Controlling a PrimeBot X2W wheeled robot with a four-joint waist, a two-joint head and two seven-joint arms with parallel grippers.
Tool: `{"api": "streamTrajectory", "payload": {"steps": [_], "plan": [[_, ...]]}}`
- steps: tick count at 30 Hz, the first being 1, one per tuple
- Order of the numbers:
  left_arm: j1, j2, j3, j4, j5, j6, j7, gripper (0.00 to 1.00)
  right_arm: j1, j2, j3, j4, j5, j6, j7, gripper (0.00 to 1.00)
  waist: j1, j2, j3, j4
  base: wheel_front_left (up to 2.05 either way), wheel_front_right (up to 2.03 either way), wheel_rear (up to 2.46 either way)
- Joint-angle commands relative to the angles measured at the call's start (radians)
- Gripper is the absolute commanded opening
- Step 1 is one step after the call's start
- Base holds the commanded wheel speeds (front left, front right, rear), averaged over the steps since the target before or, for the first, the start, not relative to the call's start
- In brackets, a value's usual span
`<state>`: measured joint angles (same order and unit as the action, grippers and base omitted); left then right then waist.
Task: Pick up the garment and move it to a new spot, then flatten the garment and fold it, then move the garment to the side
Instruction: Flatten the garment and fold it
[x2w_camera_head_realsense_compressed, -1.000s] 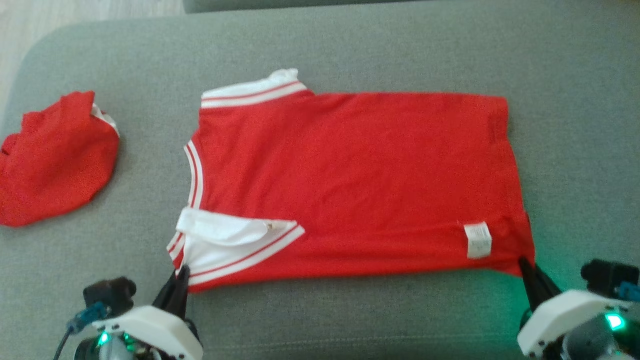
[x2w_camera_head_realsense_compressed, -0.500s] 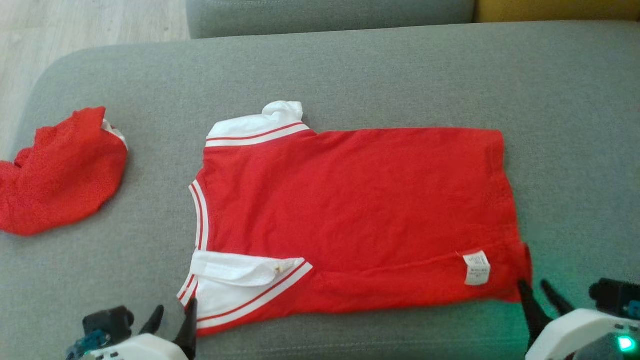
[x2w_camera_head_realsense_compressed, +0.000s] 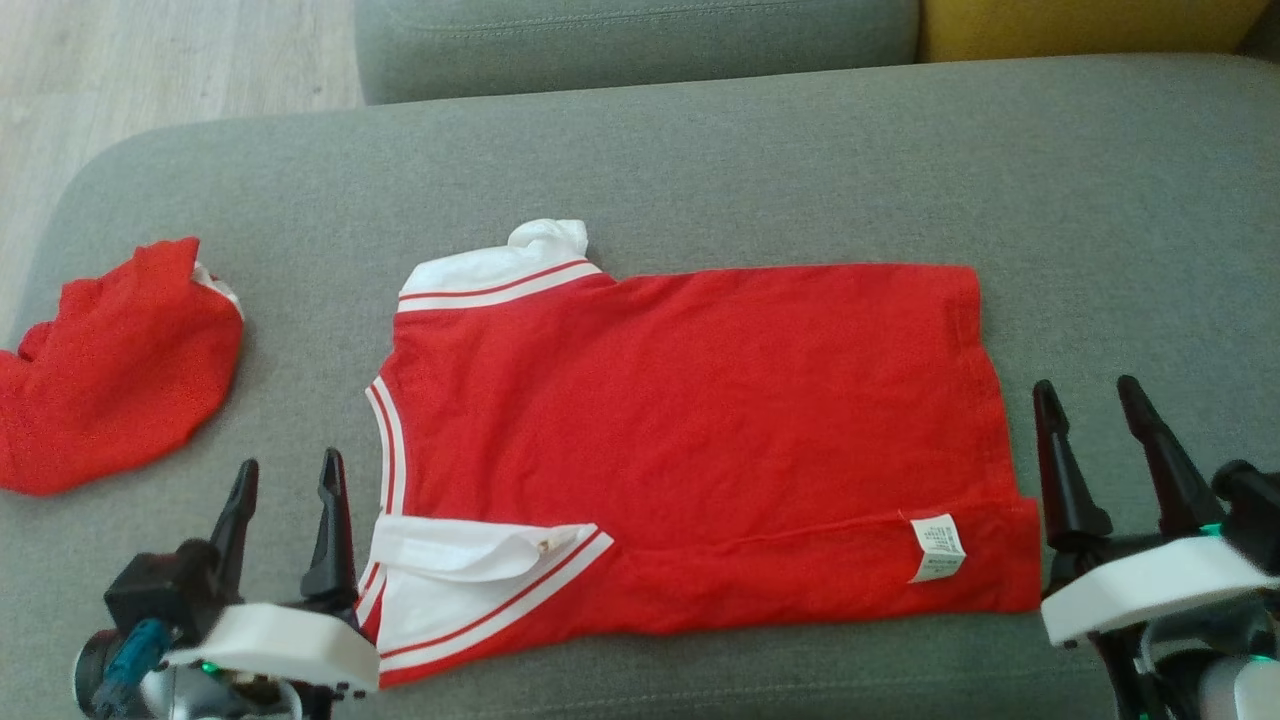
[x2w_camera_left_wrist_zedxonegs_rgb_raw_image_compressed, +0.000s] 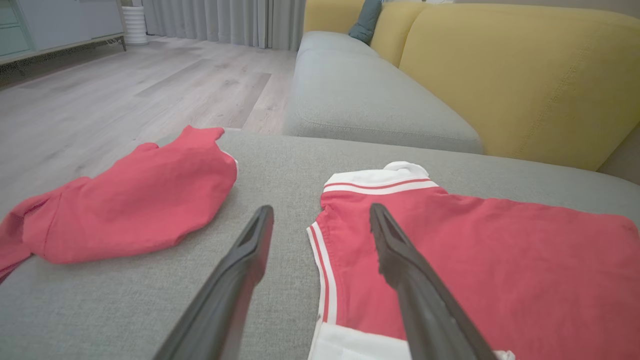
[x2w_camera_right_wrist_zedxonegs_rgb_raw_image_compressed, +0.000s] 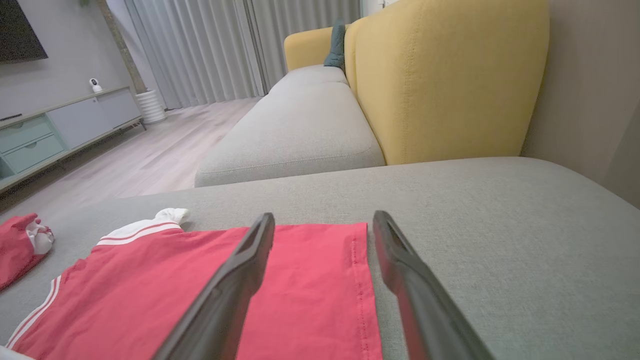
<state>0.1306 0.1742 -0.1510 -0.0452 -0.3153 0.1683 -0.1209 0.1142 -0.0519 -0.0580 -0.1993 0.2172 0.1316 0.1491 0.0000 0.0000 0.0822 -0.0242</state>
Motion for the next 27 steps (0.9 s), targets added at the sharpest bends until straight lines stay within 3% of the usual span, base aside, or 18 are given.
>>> {"api": "streamTrajectory", "payload": {"steps": [1, 18, 23, 27], "plan": [[-0.052, 0.019, 0.030, -0.043, 0.011, 0.009, -0.007, 1.00, -0.043, -0.028, 0.032, -0.036, -0.007, -0.001, -0.010, 1.00, 0.0000, 0.0000, -0.001, -0.001, 0.00, 0.00, 0.00], [-0.070, 0.029, 0.012, -0.058, 0.019, 0.016, -0.004, 1.00, -0.068, -0.026, 0.055, 0.001, 0.000, -0.001, -0.030, 1.00, 0.0000, 0.0000, 0.027, 0.004, 0.00, 0.00, 0.00], [-0.134, 0.029, -0.006, -0.047, 0.005, -0.018, -0.009, 1.00, -0.086, -0.023, 0.053, -0.006, 0.000, -0.001, -0.030, 1.00, 0.0000, 0.0000, 0.080, 0.005, 0.00, 0.00, 0.00], [-0.267, 0.026, -0.034, 0.018, -0.012, -0.072, -0.001, 1.00, -0.113, -0.019, 0.056, -0.016, -0.004, -0.001, -0.030, 1.00, 0.0000, 0.0000, 0.152, 0.000, 0.00, 0.00, 0.00]]}}
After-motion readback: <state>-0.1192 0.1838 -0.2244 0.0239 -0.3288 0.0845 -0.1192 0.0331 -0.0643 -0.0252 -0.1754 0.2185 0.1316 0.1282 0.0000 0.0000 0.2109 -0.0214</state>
